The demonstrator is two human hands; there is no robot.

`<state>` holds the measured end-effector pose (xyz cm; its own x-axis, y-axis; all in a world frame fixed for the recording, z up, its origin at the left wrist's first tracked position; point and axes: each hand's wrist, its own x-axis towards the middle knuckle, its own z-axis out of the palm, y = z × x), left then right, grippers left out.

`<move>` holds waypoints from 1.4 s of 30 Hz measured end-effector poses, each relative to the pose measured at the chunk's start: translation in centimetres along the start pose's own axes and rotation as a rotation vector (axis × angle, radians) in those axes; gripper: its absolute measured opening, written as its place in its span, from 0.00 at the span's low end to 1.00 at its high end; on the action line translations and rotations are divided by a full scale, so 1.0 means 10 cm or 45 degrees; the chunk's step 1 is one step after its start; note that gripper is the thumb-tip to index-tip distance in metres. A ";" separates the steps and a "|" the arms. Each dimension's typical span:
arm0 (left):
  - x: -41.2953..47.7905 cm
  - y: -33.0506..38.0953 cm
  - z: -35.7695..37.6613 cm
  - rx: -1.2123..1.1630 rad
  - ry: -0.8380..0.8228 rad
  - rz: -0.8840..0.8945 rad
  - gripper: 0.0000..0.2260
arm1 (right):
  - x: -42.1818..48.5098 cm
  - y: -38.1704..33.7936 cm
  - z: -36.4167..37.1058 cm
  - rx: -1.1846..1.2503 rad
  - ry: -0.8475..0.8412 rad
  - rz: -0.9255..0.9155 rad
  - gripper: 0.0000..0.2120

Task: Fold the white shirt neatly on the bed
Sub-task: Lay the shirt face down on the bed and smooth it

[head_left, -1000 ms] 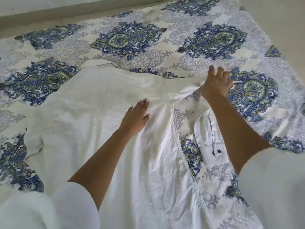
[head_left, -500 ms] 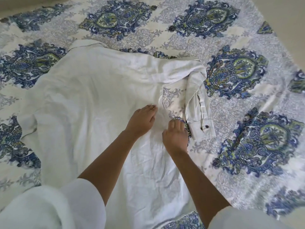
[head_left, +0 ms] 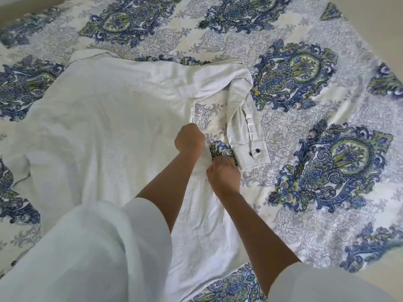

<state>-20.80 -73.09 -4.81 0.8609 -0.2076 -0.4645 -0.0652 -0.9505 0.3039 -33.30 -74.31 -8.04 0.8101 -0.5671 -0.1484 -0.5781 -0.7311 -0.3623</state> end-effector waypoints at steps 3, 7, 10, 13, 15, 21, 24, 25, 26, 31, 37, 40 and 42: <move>0.07 0.05 0.03 -0.205 -0.031 -0.113 0.05 | -0.09 0.07 0.00 0.037 0.169 -0.029 0.06; 0.13 0.03 0.03 -0.464 -0.044 -0.221 0.13 | -0.28 0.17 0.09 -0.073 0.224 -0.123 0.07; 0.13 0.05 0.00 -0.570 -0.058 -0.213 0.14 | -0.31 0.19 0.08 -0.058 0.222 -0.102 0.08; 0.12 0.09 -0.06 -0.629 -0.040 -0.131 0.14 | -0.31 0.19 0.03 0.211 0.203 0.033 0.01; 0.11 0.15 -0.11 -0.616 -0.027 -0.060 0.13 | -0.29 0.21 -0.10 0.522 0.036 0.211 0.02; 0.18 0.41 -0.07 -0.483 0.034 0.018 0.05 | -0.23 0.52 -0.24 1.030 -0.225 0.527 0.03; 0.15 0.32 -0.07 -0.294 0.174 -0.052 0.09 | -0.20 0.55 -0.20 1.010 -0.266 0.554 0.04; 0.14 0.26 -0.05 -0.212 0.210 -0.050 0.10 | -0.19 0.56 -0.19 1.014 -0.261 0.563 0.05; 0.14 0.21 -0.03 -0.132 0.216 -0.046 0.10 | -0.19 0.56 -0.19 1.028 -0.251 0.572 0.05; 0.25 0.08 0.11 0.082 0.090 0.124 0.12 | -0.19 0.55 -0.17 1.019 -0.280 0.575 0.04; 0.35 0.28 0.04 -0.083 0.080 0.086 0.10 | -0.17 0.63 -0.33 1.208 -0.608 0.610 0.08; 0.44 0.33 0.06 -0.333 0.013 0.023 0.10 | -0.21 0.74 -0.44 1.322 -0.790 0.660 0.10; 0.48 0.32 0.11 -0.416 -0.047 -0.008 0.08 | -0.26 0.82 -0.49 1.358 -0.875 0.683 0.11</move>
<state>-17.45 -77.35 -7.03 0.8416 -0.2156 -0.4952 0.1106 -0.8287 0.5487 -40.58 -80.67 -6.15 0.5786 -0.1565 -0.8005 -0.7314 0.3349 -0.5941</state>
